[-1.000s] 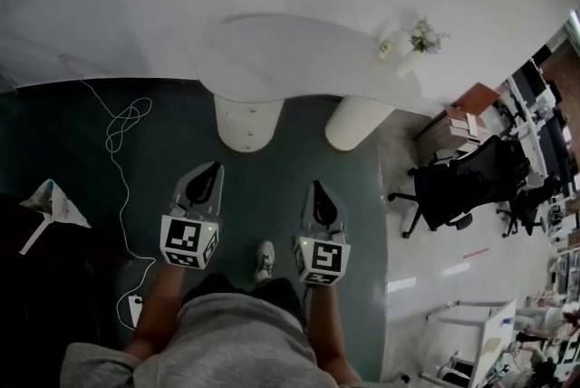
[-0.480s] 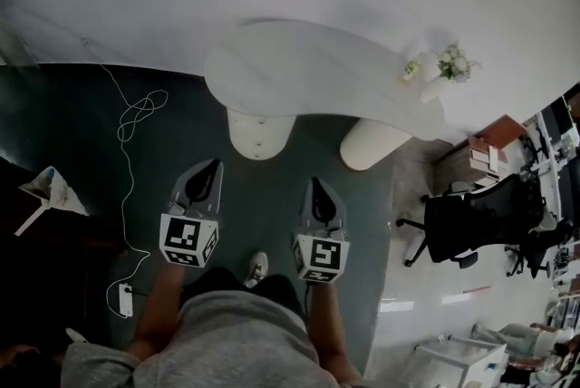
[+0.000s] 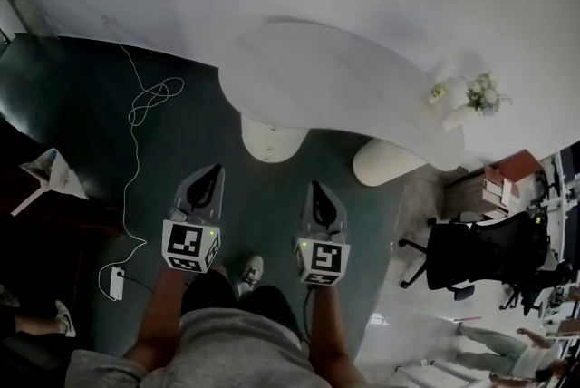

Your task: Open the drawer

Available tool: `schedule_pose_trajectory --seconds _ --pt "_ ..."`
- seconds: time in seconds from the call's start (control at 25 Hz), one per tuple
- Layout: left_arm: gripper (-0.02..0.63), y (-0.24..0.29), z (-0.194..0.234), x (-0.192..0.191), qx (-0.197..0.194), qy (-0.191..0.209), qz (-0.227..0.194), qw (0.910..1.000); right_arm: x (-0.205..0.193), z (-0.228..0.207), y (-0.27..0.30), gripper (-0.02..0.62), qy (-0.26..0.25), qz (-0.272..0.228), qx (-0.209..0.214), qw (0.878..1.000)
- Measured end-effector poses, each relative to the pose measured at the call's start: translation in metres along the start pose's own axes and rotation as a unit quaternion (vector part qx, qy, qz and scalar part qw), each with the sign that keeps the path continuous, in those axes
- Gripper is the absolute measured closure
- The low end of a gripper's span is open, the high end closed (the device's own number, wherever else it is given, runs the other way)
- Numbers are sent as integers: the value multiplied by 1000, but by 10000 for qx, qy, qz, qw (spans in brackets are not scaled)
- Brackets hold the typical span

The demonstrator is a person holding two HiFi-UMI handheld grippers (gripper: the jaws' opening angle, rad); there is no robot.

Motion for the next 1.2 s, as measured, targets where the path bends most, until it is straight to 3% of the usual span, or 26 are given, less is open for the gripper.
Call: schedule_pose_trajectory --seconds 0.44,1.2 --pt "595 48 12 -53 21 -103 416 9991 -55 4 58 591 189 390 306 9986" --pt "597 124 40 -237 -435 -271 1086 9928 -215 12 149 591 259 984 63 9948"
Point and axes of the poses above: the fingertips, and each gripper's own axes: y forward along the fingers, z to its left, x out of its top, the point moved 3 cm from there along -y, backward along the fingers, and after that the axes turned 7 degrees about x, right-handed, at the moved point
